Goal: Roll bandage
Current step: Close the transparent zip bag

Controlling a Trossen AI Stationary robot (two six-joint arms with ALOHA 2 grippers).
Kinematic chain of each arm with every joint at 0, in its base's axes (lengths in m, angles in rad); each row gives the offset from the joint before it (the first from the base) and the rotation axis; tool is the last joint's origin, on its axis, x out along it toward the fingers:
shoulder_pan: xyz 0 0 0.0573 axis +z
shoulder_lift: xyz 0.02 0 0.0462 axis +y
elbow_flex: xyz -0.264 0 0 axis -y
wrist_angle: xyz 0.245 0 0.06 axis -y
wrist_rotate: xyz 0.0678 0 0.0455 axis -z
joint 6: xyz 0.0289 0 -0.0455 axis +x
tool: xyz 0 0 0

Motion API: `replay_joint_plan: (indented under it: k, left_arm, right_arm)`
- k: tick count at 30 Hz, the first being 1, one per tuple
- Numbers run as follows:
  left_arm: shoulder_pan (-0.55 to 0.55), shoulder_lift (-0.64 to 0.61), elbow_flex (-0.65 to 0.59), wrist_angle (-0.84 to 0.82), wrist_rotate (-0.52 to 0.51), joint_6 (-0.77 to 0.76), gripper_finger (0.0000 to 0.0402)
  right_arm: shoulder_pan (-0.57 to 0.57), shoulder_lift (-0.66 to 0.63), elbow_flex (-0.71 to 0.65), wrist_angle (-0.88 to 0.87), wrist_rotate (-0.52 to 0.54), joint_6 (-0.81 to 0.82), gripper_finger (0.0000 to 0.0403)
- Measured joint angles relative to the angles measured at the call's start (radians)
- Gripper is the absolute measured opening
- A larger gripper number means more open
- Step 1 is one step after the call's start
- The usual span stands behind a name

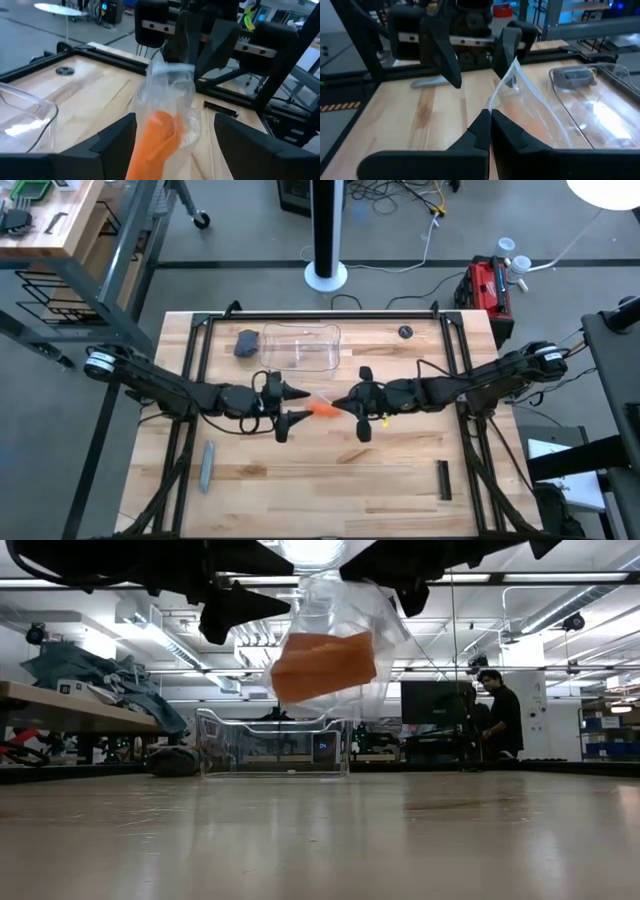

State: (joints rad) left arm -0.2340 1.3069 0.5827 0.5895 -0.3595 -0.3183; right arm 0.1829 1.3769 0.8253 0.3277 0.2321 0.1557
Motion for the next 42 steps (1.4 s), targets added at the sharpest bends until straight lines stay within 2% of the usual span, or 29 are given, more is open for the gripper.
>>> replay_joint_plan:
  k: [5,10,13,16,22,27,33,38,42]
  left_arm:
    - [0.002,0.040,0.025,0.021,-0.003,0.038,0.0248]
    - [0.002,0.096,0.077,0.022,-0.077,0.074,0.0252]
    - [0.002,0.115,0.104,0.020,-0.087,0.100,0.0259]
    - [0.002,0.115,0.116,0.006,-0.090,0.105,0.0265]
    - [0.002,0.087,0.110,-0.041,-0.172,0.118,0.0274]
    - [0.003,0.086,0.118,-0.040,-0.155,0.143,0.0273]
    - [0.019,0.093,0.129,-0.039,0.008,0.138,0.0253]
    - [0.019,0.092,0.124,-0.036,0.003,0.146,0.0223]
    - [0.019,0.095,0.124,-0.034,-0.023,0.165,0.0179]
  right_arm:
    - [0.000,0.000,0.000,0.024,0.000,-0.023,0.0000]
    - [0.000,0.000,0.000,0.025,-0.003,-0.040,0.0000]
    - [0.000,0.000,0.000,0.023,-0.004,-0.043,0.0000]
    - [0.002,0.000,0.000,0.022,-0.004,-0.044,0.0000]
    - [0.007,0.000,0.000,0.022,-0.003,-0.054,0.0000]
    - [0.006,0.000,0.000,0.022,-0.004,-0.055,0.0000]
    - [0.007,0.001,-0.001,0.024,-0.025,-0.065,0.0000]
    - [0.011,0.001,-0.001,0.028,-0.030,-0.065,0.0000]
    - [0.011,0.001,-0.001,0.028,-0.030,-0.063,0.0000]
